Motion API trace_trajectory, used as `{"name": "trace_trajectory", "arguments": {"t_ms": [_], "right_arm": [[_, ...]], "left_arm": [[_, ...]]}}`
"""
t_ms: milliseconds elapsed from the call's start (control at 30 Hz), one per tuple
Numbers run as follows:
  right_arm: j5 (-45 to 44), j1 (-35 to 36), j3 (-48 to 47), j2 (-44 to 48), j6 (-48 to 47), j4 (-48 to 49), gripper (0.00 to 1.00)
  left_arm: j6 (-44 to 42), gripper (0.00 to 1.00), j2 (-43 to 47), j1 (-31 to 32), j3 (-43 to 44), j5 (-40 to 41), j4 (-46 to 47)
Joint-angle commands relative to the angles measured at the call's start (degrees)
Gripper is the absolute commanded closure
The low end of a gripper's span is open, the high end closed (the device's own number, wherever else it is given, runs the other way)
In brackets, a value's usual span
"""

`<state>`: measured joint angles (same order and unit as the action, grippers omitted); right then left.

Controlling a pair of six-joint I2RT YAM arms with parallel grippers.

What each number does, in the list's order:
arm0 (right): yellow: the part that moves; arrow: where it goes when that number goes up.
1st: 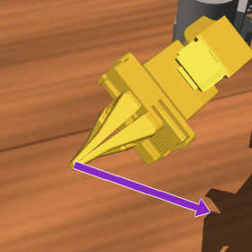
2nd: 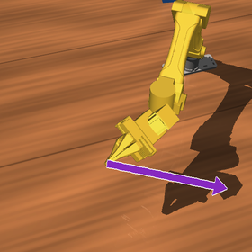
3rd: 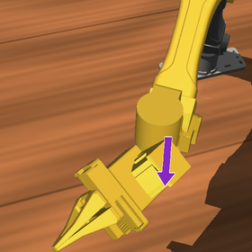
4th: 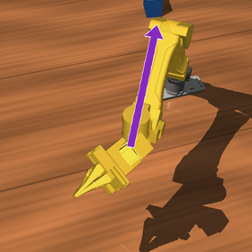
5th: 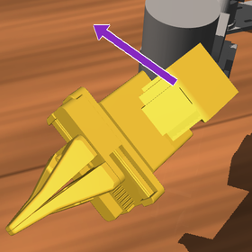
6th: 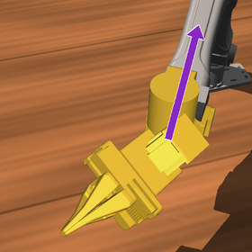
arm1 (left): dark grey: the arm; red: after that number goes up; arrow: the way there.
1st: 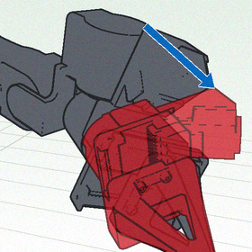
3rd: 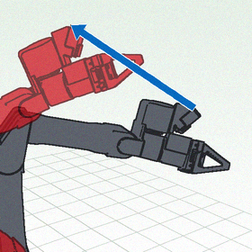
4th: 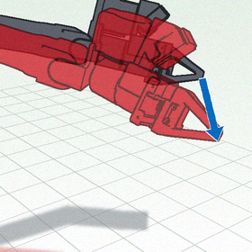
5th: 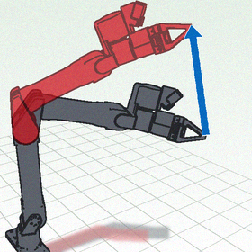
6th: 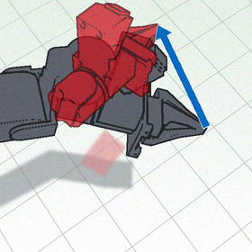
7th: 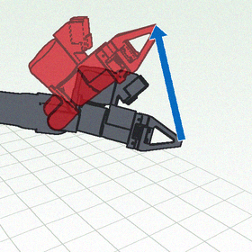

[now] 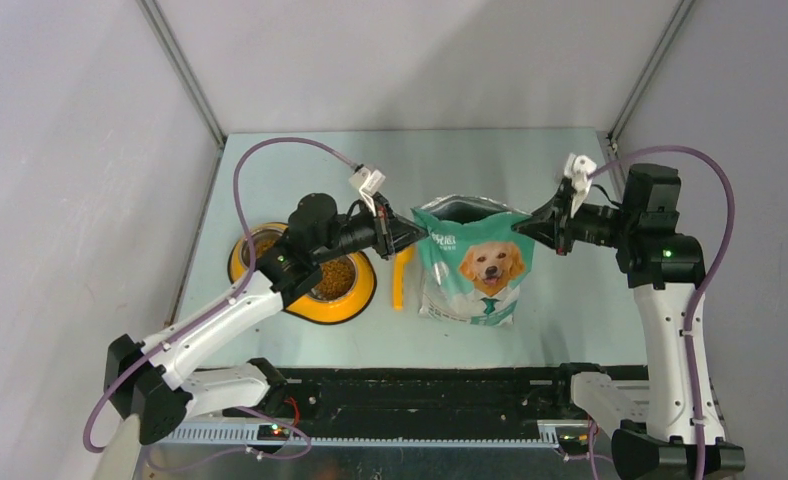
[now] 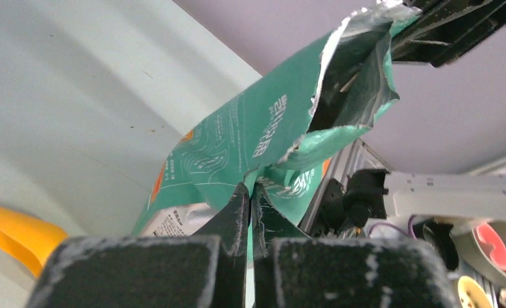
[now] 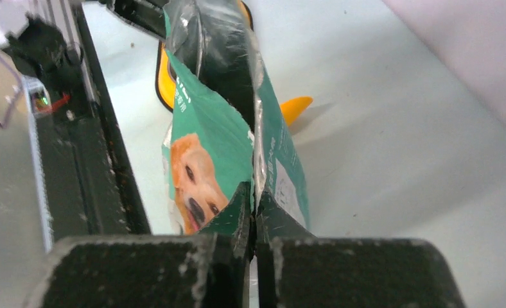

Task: Serve the pet food
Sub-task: Close the pet food bag at the center of the board.

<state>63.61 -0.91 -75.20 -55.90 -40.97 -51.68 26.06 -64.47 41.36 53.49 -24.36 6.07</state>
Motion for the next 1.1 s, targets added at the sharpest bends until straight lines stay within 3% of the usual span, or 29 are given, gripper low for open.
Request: {"name": "trace_trajectory", "arguments": {"t_ms": [0, 100, 167, 333, 433, 500, 533, 600, 900, 1067], "right_arm": [[-8.5, -1.9, -0.6, 2.8, 35.7, 23.4, 1.0], [-19.1, -2.4, 1.6, 4.1, 46.0, 27.2, 1.0], [-20.4, -2.3, 3.9, 6.2, 48.1, 29.1, 1.0], [1.5, -2.5, 8.2, 8.4, 37.3, 27.5, 1.0], [6.4, -2.4, 8.4, 9.3, 31.0, 23.2, 1.0], [6.7, -2.5, 8.4, 9.4, 31.4, 23.6, 1.0], [6.0, -2.6, 8.5, 9.4, 31.9, 23.9, 1.0], [5.9, -2.6, 8.5, 9.3, 32.3, 24.0, 1.0], [2.8, -1.5, 8.4, 8.9, 31.7, 23.3, 1.0], [1.4, -1.3, 8.4, 8.6, 34.0, 25.2, 1.0]], "left_arm": [[4.9, 1.0, 3.2, -0.8, 4.5, 11.2, 2.6], [5.4, 1.0, 2.0, -0.8, 6.5, 15.9, -1.0], [5.4, 1.0, 0.7, -0.8, 8.4, 19.1, -4.7], [0.9, 1.0, -1.6, -0.8, 11.4, 20.0, -9.4], [-7.1, 1.0, -1.7, -0.8, 12.1, 8.2, -9.6], [-15.8, 0.59, -0.7, -0.8, 11.8, 0.5, -9.8], [-21.0, 0.15, -0.3, -0.8, 11.2, -1.1, -9.5], [-22.9, 0.02, 0.9, -0.9, 11.3, -0.3, -7.4], [-17.8, 0.0, -4.5, -1.2, 30.5, 5.7, -15.7], [-22.5, 0.0, -14.8, -1.0, 45.0, -5.4, -32.2]]}}
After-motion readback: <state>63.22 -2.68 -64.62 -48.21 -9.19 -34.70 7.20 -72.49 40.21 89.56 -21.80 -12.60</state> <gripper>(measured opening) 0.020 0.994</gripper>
